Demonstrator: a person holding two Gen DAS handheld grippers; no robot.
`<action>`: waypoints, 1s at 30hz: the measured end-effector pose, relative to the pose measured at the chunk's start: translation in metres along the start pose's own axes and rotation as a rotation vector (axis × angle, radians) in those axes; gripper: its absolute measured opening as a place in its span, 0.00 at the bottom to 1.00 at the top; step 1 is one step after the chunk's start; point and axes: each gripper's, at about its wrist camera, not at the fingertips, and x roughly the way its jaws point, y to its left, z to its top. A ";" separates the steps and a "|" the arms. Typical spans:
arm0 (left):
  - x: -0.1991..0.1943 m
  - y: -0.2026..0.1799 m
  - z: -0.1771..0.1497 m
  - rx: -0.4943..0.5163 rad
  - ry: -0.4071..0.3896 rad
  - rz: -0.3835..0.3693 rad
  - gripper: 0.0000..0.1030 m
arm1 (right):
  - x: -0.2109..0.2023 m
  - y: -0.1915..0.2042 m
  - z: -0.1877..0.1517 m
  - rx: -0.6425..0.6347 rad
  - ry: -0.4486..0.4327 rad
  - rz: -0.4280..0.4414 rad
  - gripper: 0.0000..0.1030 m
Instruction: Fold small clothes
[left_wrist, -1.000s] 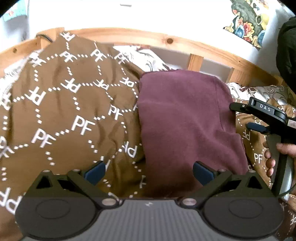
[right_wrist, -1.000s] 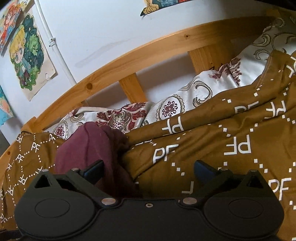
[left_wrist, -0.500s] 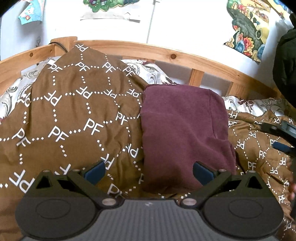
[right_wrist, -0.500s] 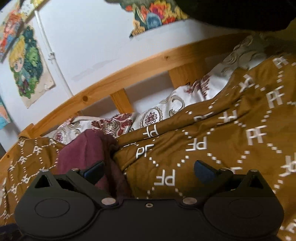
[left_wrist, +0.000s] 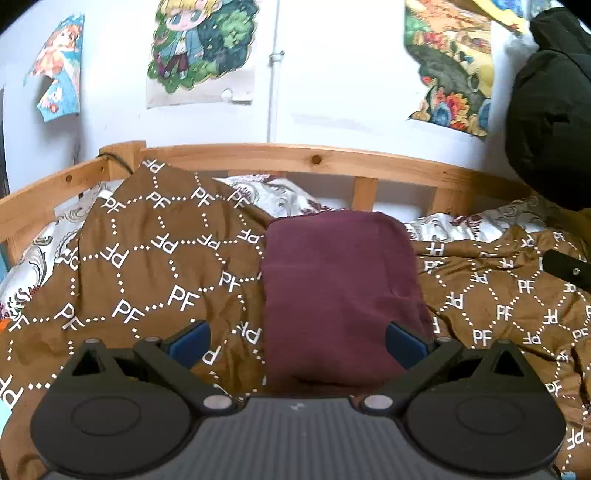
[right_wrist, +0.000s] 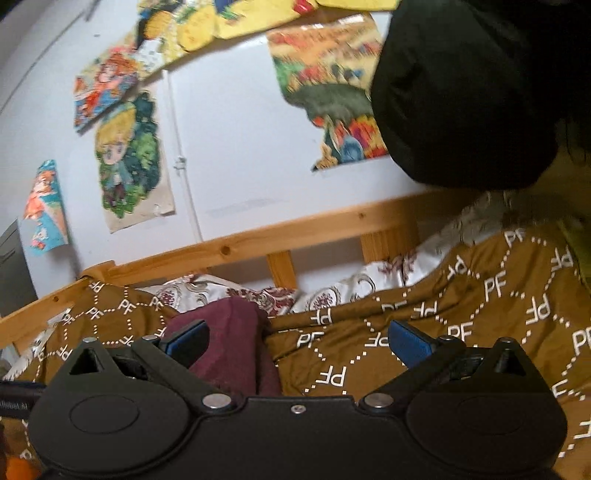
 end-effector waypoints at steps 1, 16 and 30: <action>-0.003 -0.003 -0.001 0.011 -0.003 -0.002 0.99 | -0.004 0.002 -0.001 -0.006 -0.004 0.003 0.99; -0.051 0.014 -0.026 -0.044 0.007 0.053 0.99 | -0.058 0.030 -0.016 -0.089 -0.011 0.065 0.99; -0.067 0.018 -0.053 -0.010 0.024 0.024 0.99 | -0.104 0.033 -0.041 -0.074 0.045 -0.004 0.99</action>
